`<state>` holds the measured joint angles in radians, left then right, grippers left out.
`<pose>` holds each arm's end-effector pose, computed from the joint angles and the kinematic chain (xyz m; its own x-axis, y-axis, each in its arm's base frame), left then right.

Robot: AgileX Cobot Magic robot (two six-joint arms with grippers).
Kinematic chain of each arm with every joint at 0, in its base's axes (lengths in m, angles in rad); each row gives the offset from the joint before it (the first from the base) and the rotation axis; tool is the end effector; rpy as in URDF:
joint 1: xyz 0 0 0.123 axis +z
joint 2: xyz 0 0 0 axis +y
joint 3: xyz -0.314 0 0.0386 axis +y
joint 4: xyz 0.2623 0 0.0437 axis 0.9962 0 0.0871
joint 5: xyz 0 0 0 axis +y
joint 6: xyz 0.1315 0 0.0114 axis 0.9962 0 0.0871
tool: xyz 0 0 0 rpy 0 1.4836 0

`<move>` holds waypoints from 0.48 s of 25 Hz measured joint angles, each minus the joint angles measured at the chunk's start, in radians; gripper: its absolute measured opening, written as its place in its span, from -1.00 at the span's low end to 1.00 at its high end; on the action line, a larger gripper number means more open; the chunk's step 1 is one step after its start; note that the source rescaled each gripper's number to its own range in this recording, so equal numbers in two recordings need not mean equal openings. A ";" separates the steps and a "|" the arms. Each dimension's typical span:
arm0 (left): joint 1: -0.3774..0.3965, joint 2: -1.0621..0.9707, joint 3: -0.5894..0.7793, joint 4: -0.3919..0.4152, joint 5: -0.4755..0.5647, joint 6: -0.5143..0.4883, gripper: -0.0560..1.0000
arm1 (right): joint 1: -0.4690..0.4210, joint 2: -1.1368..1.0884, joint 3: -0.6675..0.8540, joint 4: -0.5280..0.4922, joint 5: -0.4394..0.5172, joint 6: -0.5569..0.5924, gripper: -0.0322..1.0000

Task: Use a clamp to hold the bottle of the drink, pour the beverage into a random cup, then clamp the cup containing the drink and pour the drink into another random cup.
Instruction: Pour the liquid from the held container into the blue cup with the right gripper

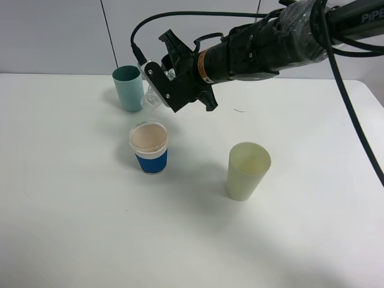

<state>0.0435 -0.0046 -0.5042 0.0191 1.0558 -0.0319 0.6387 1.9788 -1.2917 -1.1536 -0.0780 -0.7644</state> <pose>0.0117 0.0027 0.2675 -0.4419 -0.0417 -0.8961 -0.0683 0.9976 -0.0128 0.3971 0.3064 0.1924 0.7513 -0.6109 0.2498 -0.1884 -0.5613 -0.8059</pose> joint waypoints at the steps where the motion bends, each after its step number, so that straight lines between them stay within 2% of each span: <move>1: 0.000 0.000 0.000 0.000 0.000 0.000 1.00 | 0.000 0.000 0.000 0.000 0.000 -0.011 -0.94; 12: 0.000 0.000 0.000 0.000 0.000 0.000 1.00 | 0.000 0.000 0.000 0.000 0.000 -0.113 -0.94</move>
<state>0.0435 -0.0046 -0.5042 0.0191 1.0558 -0.0319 0.6387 1.9788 -1.2917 -1.1536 -0.0780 -0.8774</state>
